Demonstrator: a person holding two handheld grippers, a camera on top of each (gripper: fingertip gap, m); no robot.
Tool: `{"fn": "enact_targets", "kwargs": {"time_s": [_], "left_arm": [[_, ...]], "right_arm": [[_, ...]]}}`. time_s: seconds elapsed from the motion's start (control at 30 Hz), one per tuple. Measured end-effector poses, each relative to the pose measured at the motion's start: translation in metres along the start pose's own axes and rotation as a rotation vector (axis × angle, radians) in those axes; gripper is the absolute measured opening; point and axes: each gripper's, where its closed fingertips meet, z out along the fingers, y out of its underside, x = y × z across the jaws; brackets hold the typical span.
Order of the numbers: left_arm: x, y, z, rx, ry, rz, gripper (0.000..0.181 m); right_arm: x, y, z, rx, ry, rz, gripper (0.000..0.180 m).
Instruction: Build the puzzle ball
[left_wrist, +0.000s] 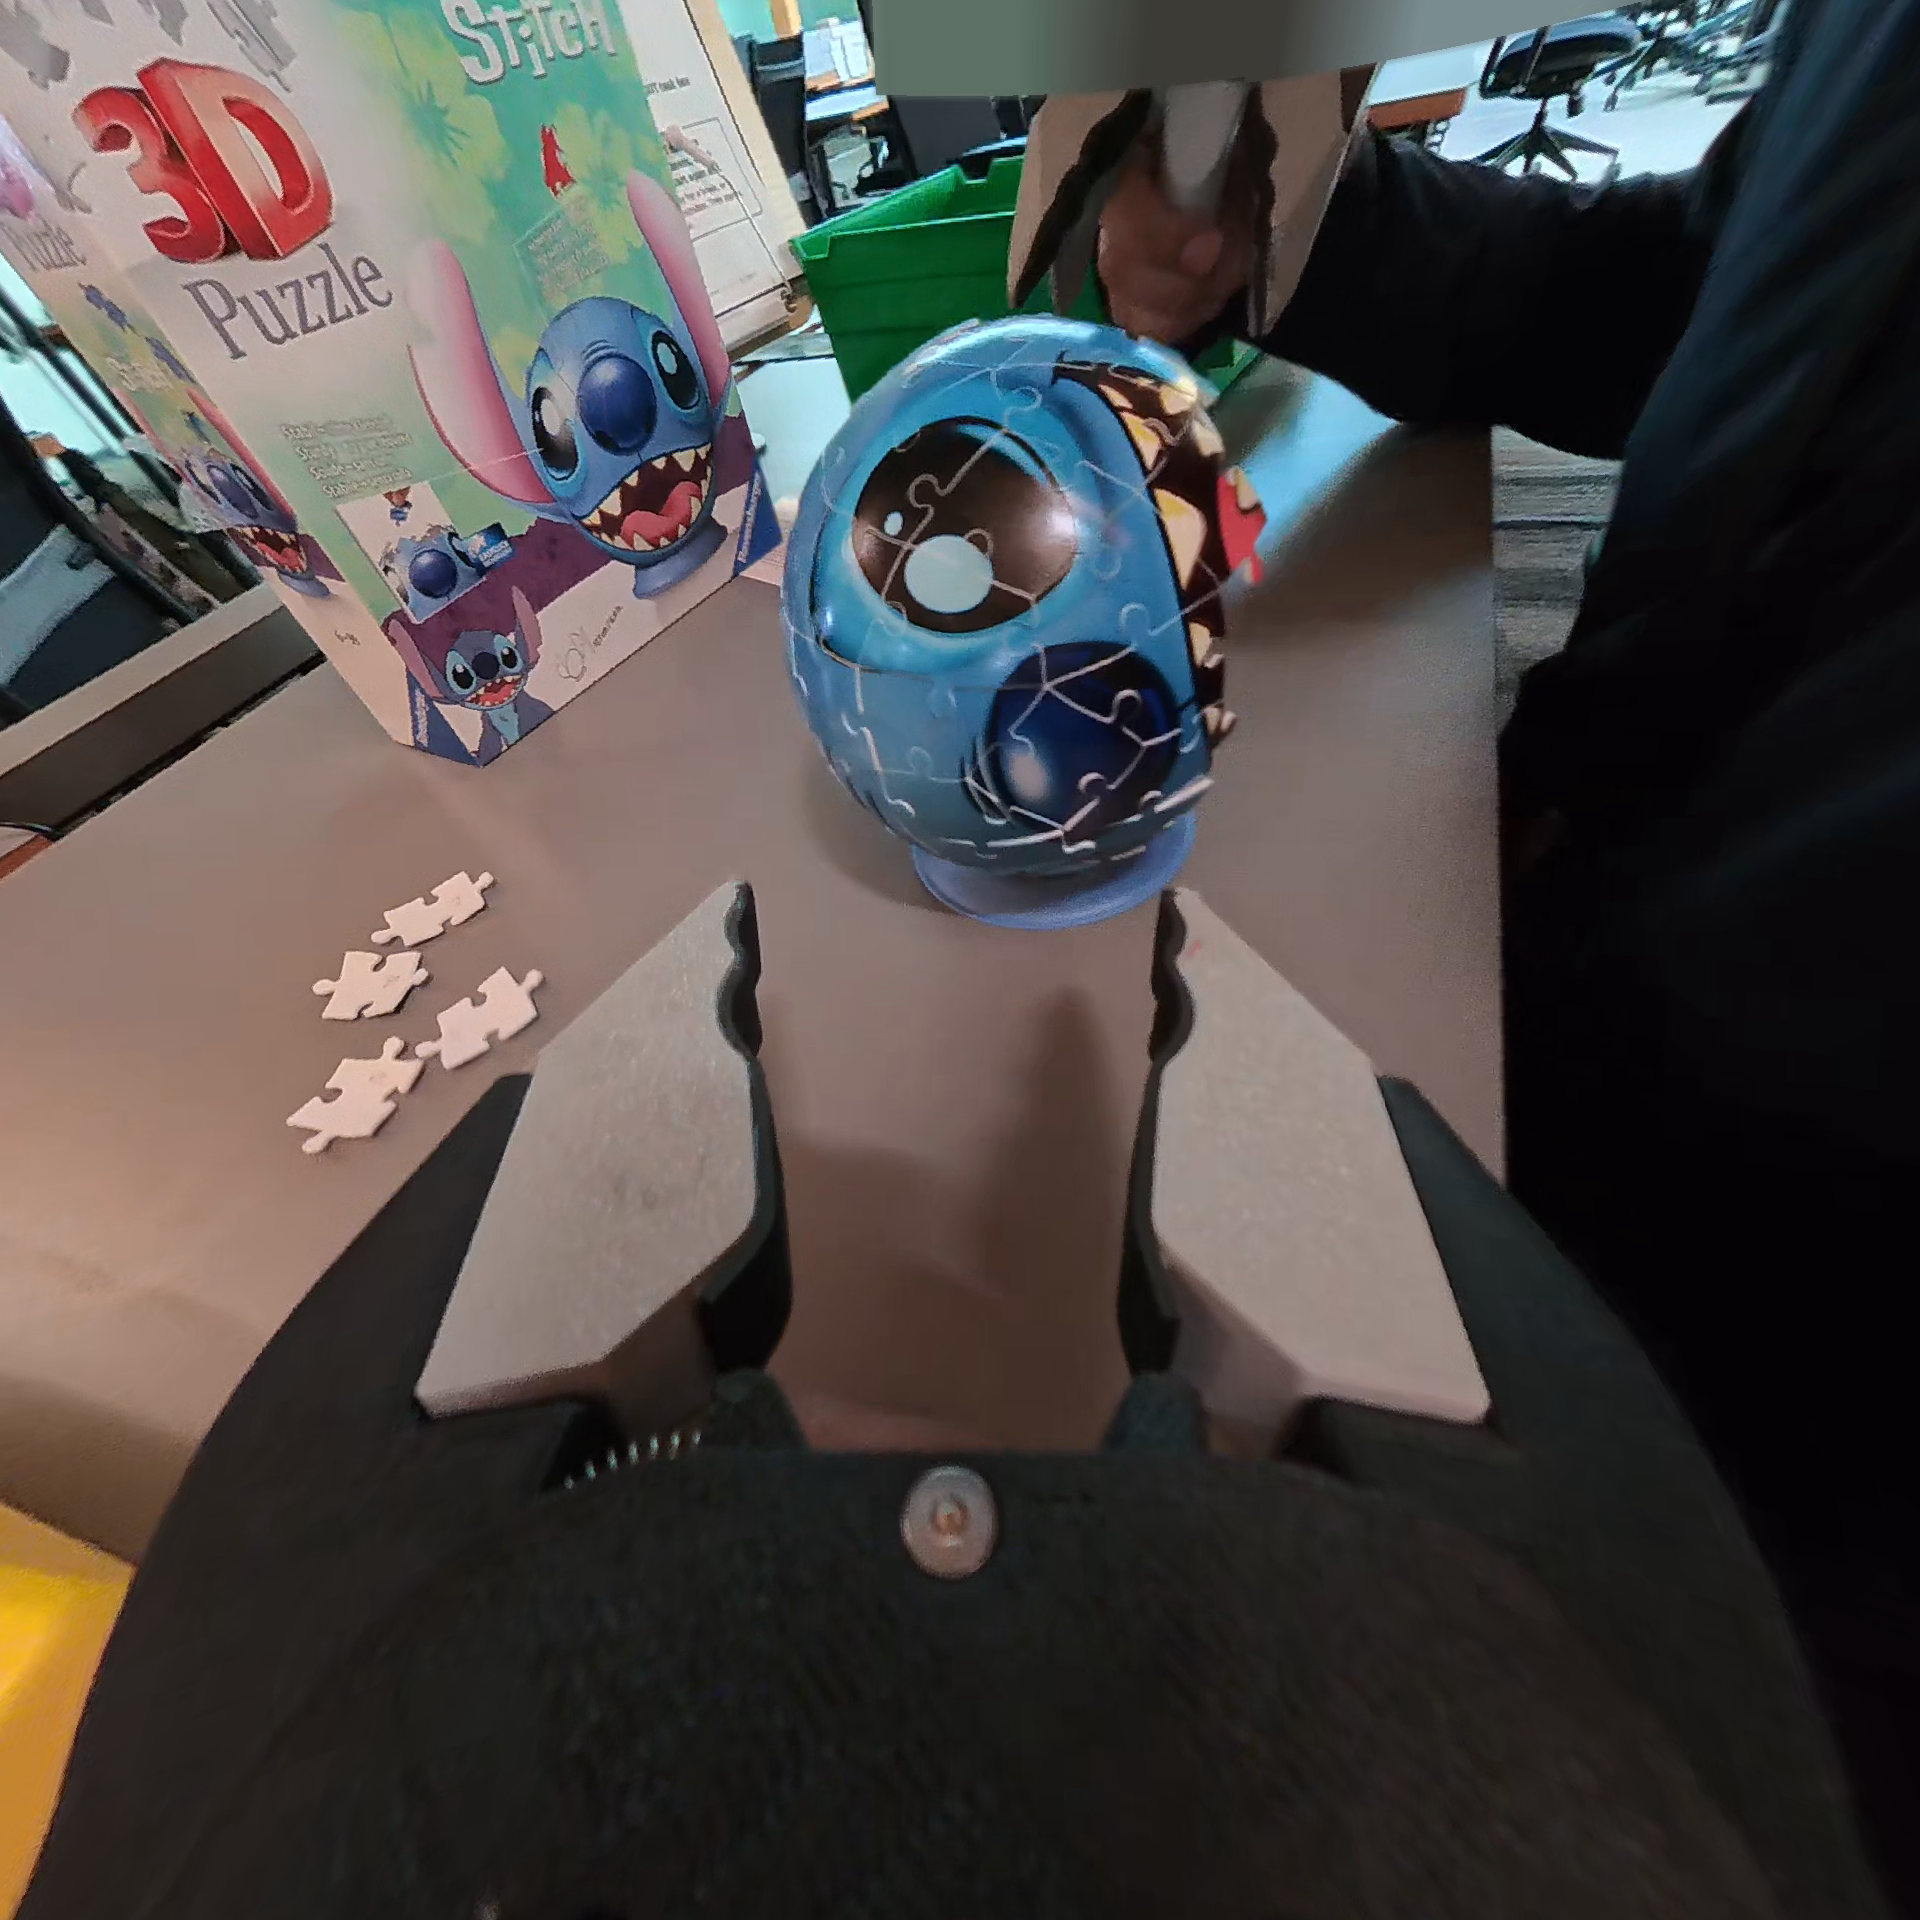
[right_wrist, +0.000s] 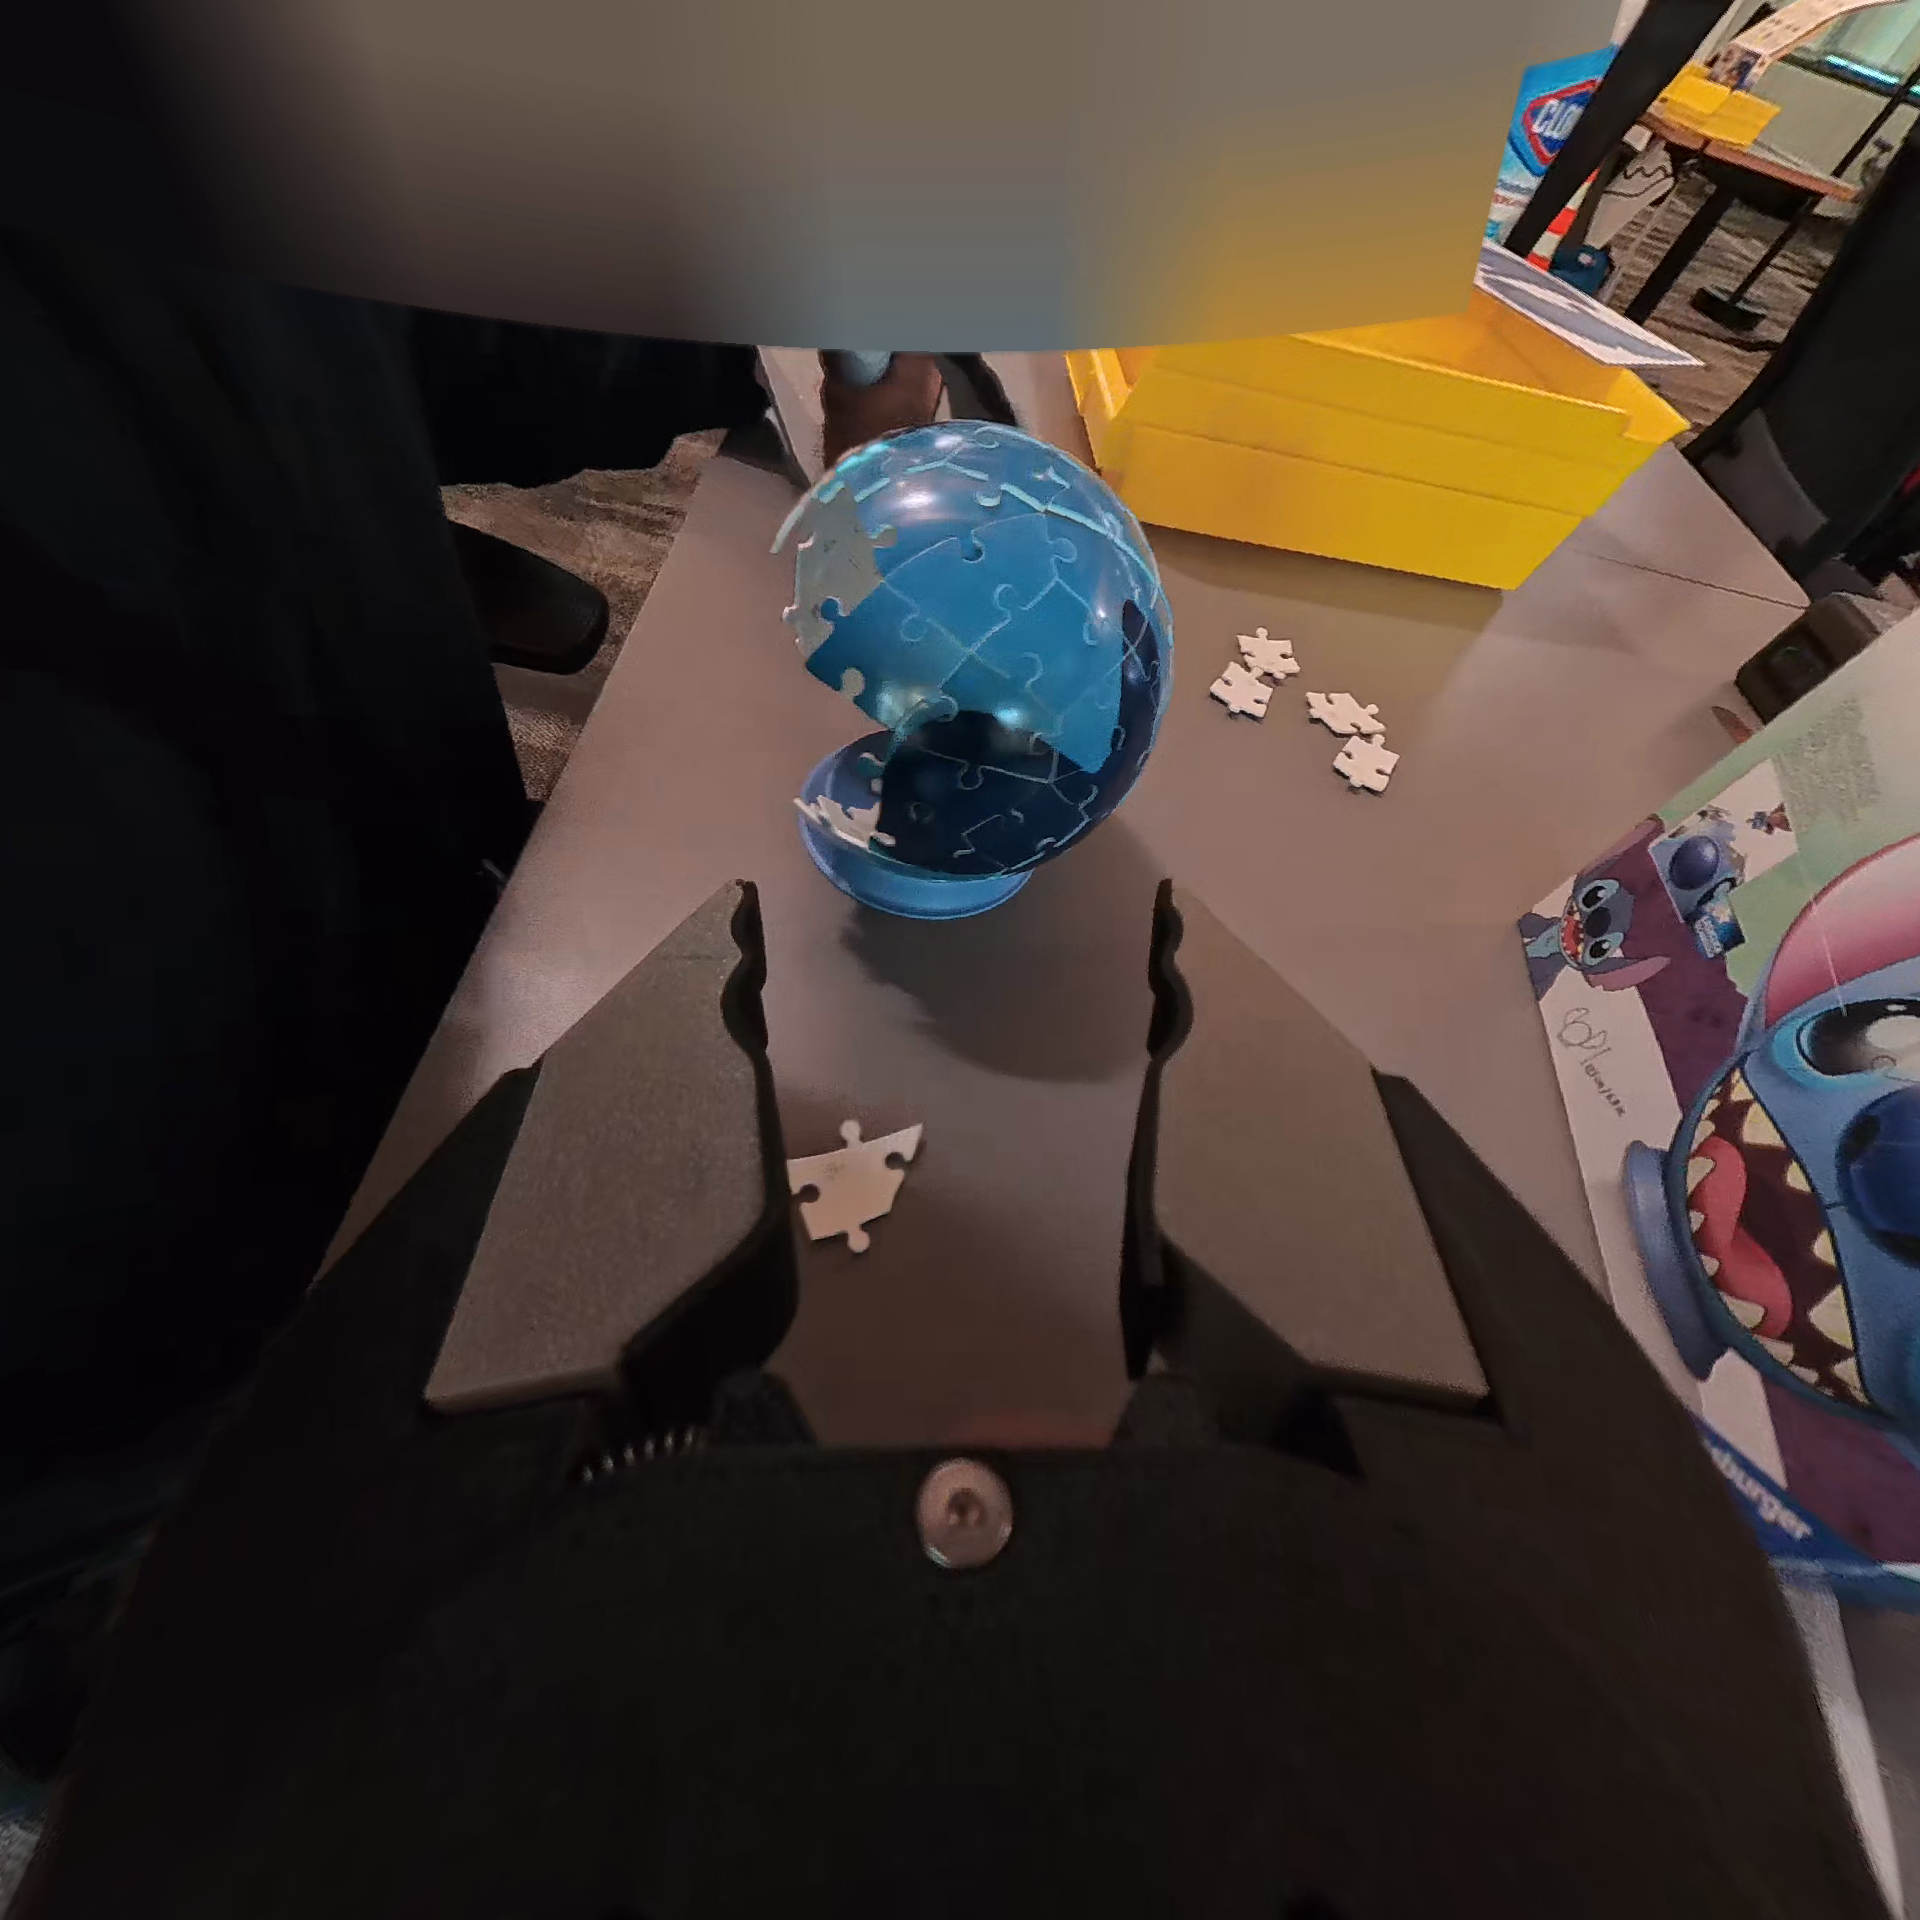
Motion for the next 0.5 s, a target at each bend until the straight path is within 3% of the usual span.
{"fn": "enact_targets", "kwargs": {"time_s": [0.23,0.5], "left_arm": [[0.013,-0.004,-0.013,0.014,-0.098,0.007,0.07],[0.047,-0.008,-0.014,-0.02,-0.103,0.014,0.072]], "right_arm": [[-0.027,0.015,-0.014,-0.02,0.102,0.049,0.07],[-0.054,0.064,-0.017,-0.235,0.2,0.079,0.066]]}}
